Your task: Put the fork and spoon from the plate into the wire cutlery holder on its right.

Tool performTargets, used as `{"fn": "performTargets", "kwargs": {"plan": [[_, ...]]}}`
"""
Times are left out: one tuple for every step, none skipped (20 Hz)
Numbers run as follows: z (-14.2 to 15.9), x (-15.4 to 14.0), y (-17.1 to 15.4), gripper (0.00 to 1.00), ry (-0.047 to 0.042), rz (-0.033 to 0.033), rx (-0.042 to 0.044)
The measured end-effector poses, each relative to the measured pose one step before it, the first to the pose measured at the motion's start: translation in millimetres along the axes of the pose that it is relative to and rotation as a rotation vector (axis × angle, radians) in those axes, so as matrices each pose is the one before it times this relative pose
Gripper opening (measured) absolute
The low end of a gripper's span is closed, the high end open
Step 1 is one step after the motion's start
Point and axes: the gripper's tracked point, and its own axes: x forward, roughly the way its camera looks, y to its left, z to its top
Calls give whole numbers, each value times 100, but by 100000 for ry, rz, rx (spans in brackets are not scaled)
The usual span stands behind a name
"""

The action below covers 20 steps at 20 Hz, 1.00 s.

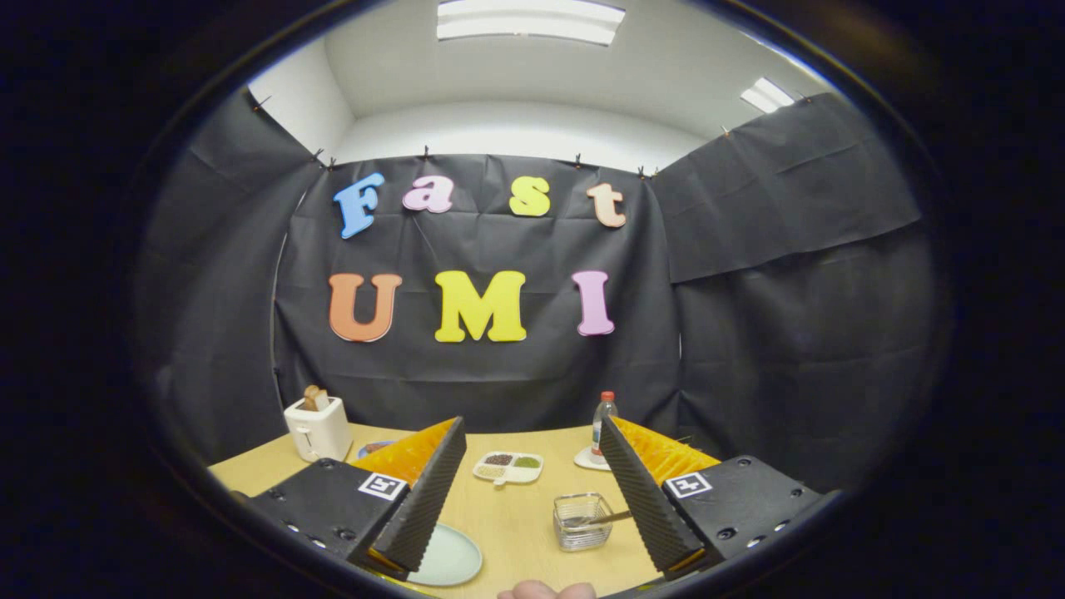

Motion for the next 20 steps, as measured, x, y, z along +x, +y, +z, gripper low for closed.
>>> {"fn": "performTargets", "kwargs": {"plan": [[40,68,34,97,-257,105,272],[-28,35,34,96,-26,0,367],[-84,87,75,96,65,117,351],[-58,102,2,97,154,-64,243],[-65,25,-70,97,-18,-127,271],[73,96,-33,97,-22,-73,167],[-111,78,-68,97,-87,-63,116],[-34,20,5,97,251,173,309],[-122,101,109,97,102,-9,338],[-84,65,-75,97,132,-38,180],[-91,84,-135,97,142,-67,298],[-71,1,-75,97,154,-1,218],[-64,-37,-96,97,13,-109,77],[-15,-14,-52,97,65,-51,-78],[-48,145,26,97,-17,27,-7],[61,51,27,97,-270,55,-20],[-59,-87,-10,97,-248,-110,-121],[52,18,-70,97,-251,-106,-143],[72,-45,72,97,-134,90,97],[67,-25,35,97,-246,11,135]]}}
